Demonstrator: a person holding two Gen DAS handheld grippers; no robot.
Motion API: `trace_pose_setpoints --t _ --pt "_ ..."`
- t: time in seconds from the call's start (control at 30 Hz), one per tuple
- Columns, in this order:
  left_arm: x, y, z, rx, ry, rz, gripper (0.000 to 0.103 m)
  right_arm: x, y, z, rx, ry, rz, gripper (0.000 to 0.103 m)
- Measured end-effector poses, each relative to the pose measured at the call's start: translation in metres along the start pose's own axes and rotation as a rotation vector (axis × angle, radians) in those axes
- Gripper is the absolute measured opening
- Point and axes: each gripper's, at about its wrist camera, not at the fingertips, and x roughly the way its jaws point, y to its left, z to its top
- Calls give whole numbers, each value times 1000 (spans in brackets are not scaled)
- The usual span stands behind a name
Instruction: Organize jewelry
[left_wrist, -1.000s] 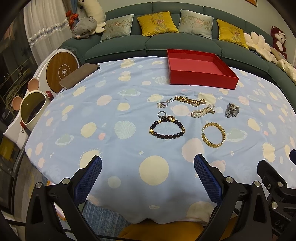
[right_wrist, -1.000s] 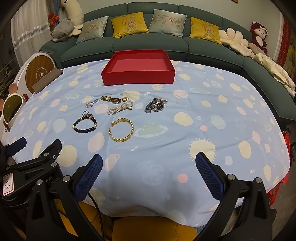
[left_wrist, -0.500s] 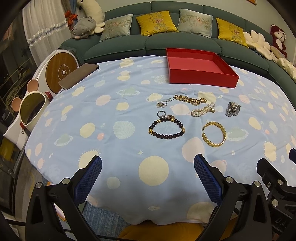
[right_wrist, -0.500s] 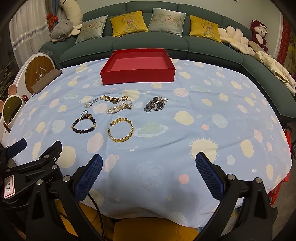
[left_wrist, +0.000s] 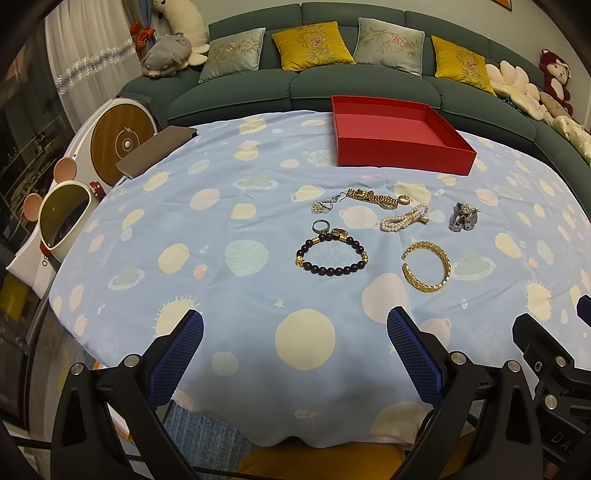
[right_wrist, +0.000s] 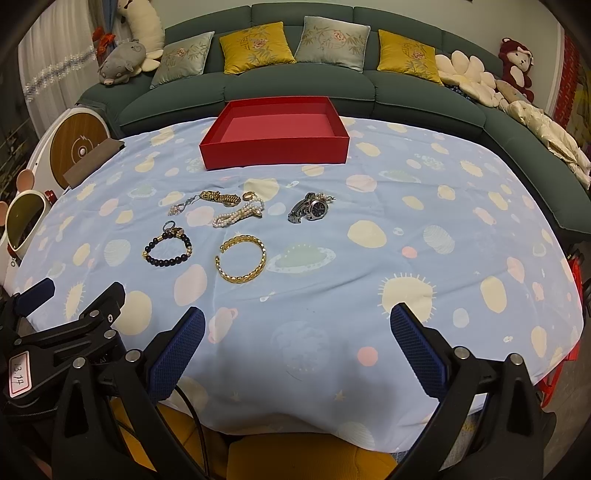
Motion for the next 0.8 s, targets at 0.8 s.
trace_pose_setpoints --t 0.8 --pt "12 17 1 -65 29 -30 97 10 6 2 -4 10 22 98"
